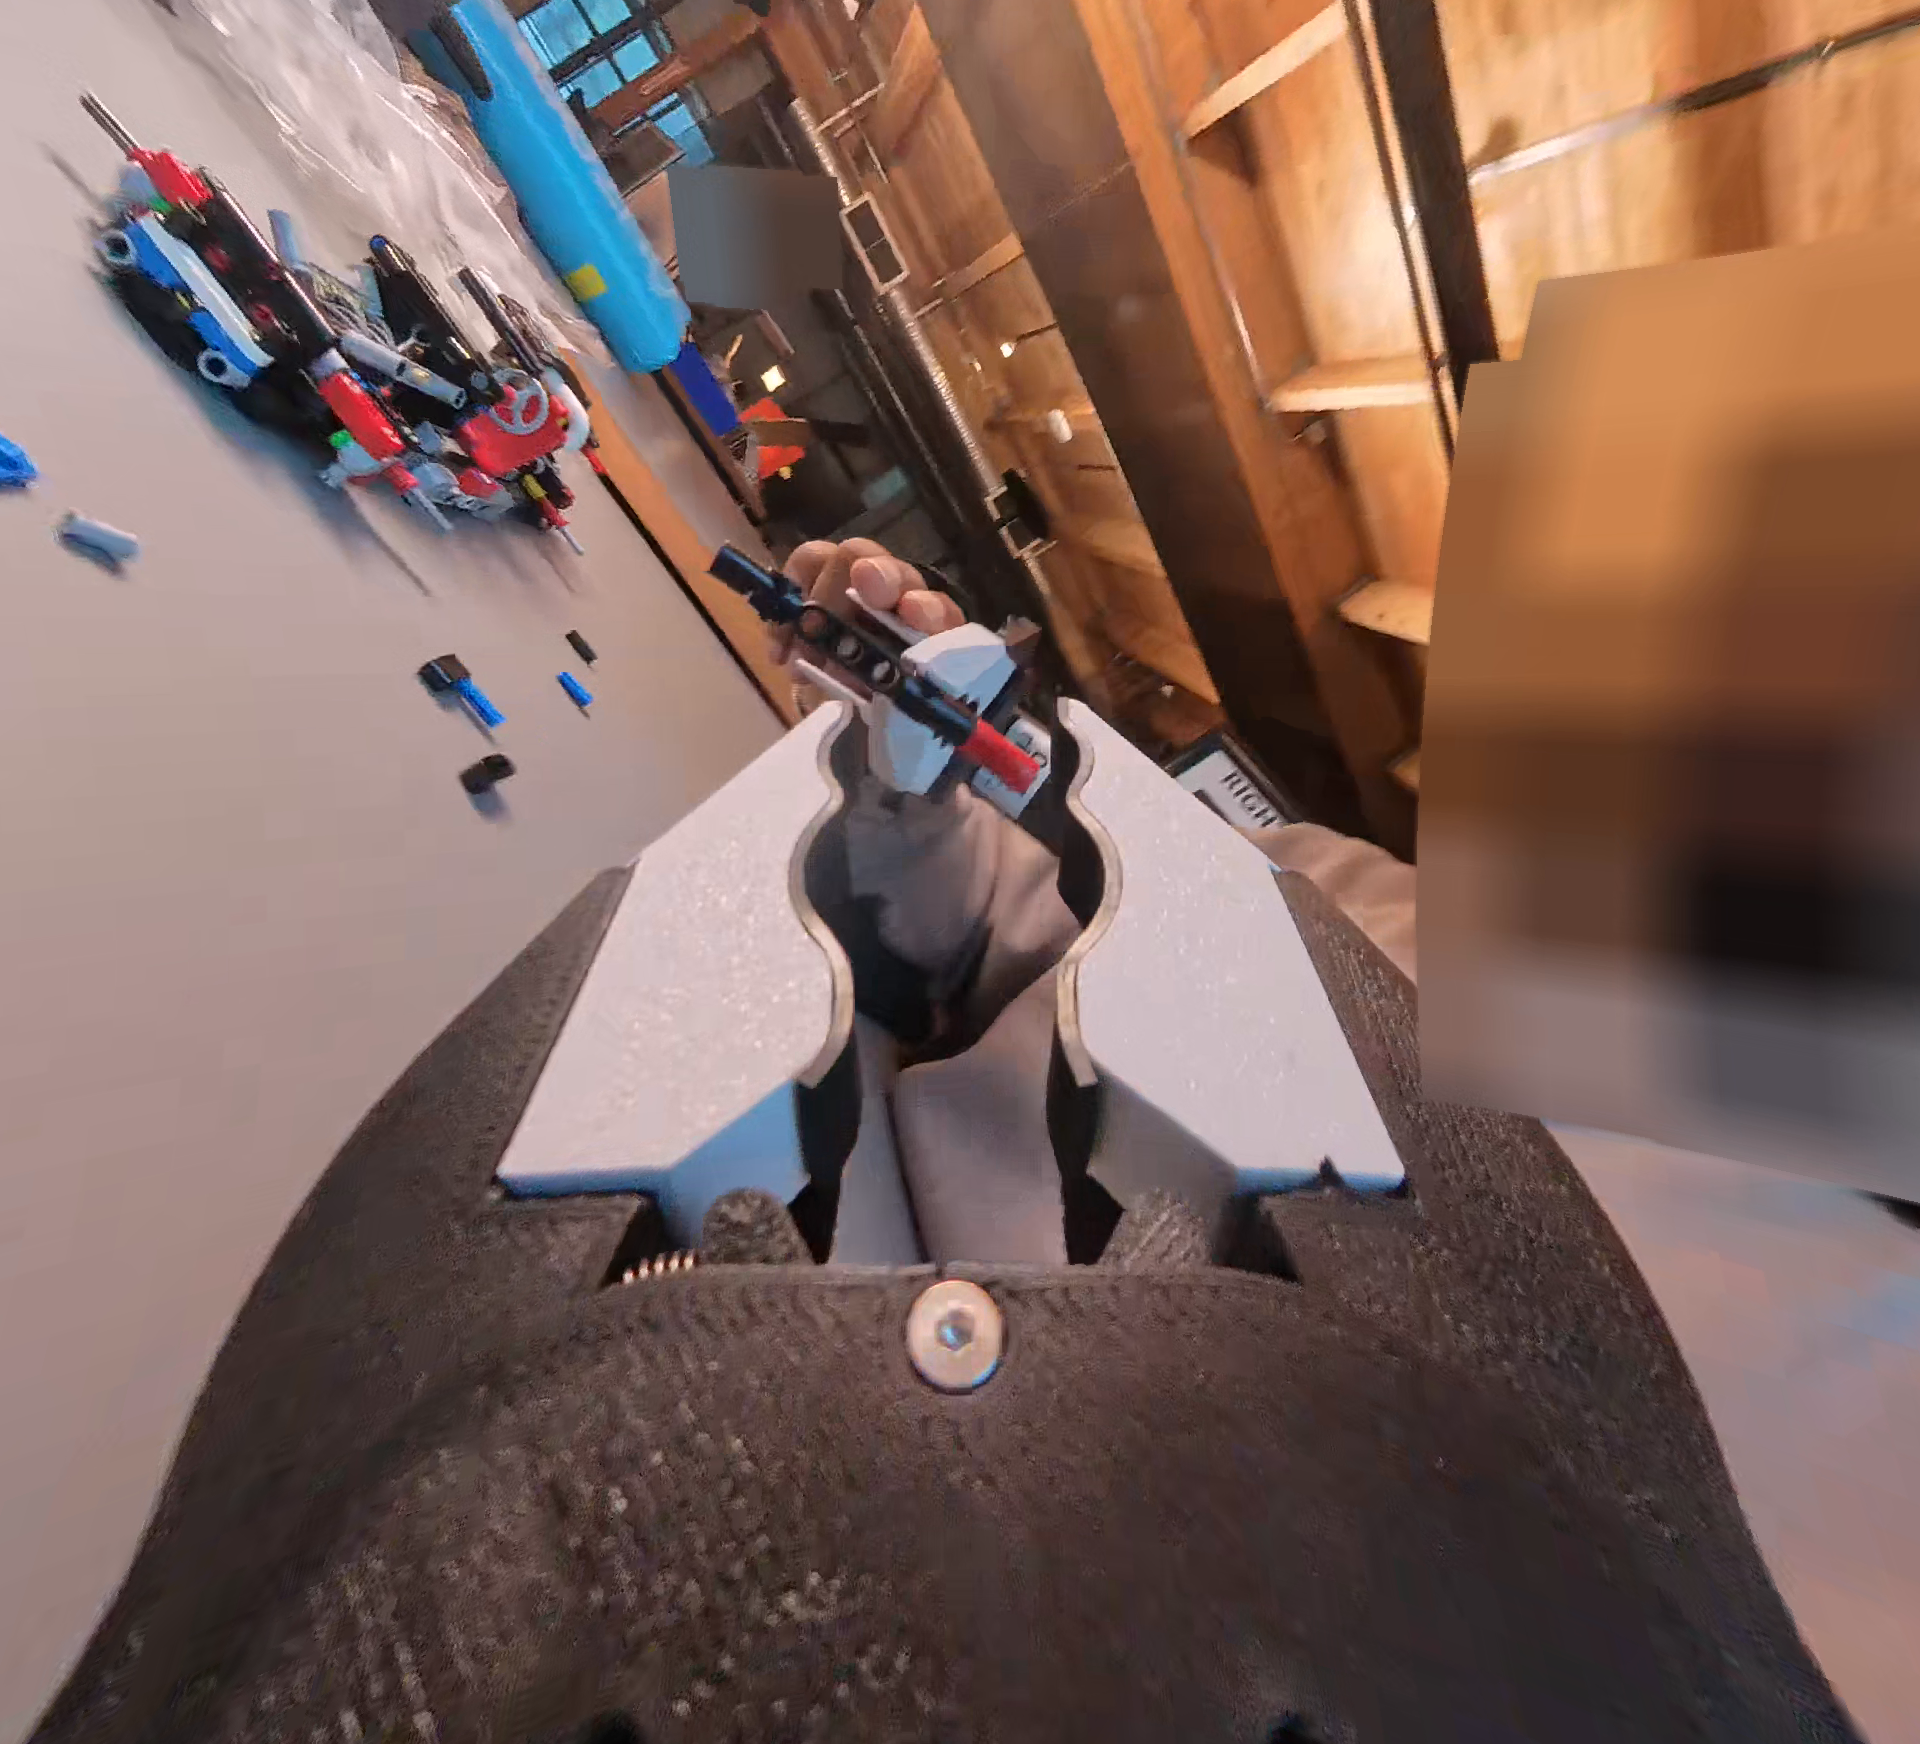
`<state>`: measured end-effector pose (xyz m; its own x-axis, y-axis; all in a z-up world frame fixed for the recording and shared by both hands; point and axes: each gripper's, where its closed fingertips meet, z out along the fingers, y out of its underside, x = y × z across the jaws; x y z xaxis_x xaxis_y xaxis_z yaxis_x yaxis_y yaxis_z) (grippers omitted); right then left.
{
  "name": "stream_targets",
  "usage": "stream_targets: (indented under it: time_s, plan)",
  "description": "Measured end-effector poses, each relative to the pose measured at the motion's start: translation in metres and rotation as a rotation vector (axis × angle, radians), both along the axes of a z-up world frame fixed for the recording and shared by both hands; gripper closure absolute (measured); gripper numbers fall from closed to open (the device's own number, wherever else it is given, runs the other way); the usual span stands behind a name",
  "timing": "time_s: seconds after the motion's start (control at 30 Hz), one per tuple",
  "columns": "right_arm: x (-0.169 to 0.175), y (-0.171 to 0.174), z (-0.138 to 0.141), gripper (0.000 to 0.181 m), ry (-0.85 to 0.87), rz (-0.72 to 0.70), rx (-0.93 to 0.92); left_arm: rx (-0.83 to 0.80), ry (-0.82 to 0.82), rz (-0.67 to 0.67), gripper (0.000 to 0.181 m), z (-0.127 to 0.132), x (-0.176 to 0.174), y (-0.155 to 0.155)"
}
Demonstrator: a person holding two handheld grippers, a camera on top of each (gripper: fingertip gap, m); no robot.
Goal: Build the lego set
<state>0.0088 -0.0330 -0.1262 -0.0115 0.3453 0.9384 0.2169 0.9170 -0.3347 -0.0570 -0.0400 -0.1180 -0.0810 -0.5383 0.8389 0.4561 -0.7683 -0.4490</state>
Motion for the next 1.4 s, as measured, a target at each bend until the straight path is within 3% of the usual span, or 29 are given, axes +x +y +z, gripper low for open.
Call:
stream_targets:
  time_s: [0.2, 0.3, 0.4, 0.57, 0.7, 0.8, 0.9, 1.13, 1.4]
  plan:
    - [-0.008, -0.004, -0.015, 0.177, -0.032, 0.007, 0.114, -0.085, 0.055, 0.013, 0.164, -0.020, 0.009, 0.005]
    - [-0.009, 0.006, -0.017, 0.173, -0.027, -0.031, 0.038, -0.064, 0.108, 0.076, 0.174, -0.022, 0.006, 0.010]
    - [-0.005, 0.022, -0.018, 0.155, -0.012, -0.061, -0.179, -0.073, 0.137, 0.156, 0.176, -0.026, -0.002, 0.018]
    - [0.007, 0.036, -0.009, 0.162, 0.017, -0.025, -0.786, -0.041, 0.216, 0.240, 0.176, -0.030, -0.014, 0.026]
    - [0.024, 0.048, -0.045, 0.170, -0.234, -0.148, -1.000, 0.028, 0.306, 0.280, 0.176, -0.028, -0.020, 0.027]
    - [0.036, 0.051, -0.083, 0.165, -0.467, -0.292, -1.011, 0.032, 0.315, 0.293, 0.176, -0.029, -0.024, 0.028]
    - [0.038, 0.061, -0.098, 0.165, -0.543, -0.384, -0.990, 0.030, 0.331, 0.296, 0.176, -0.031, -0.026, 0.029]
    - [0.031, 0.075, -0.106, 0.159, -0.613, -0.448, -1.181, 0.053, 0.376, 0.280, 0.176, -0.032, -0.022, 0.026]
    - [0.029, 0.071, -0.113, 0.164, -0.707, -0.437, -1.188, 0.070, 0.415, 0.247, 0.176, -0.036, -0.015, 0.022]
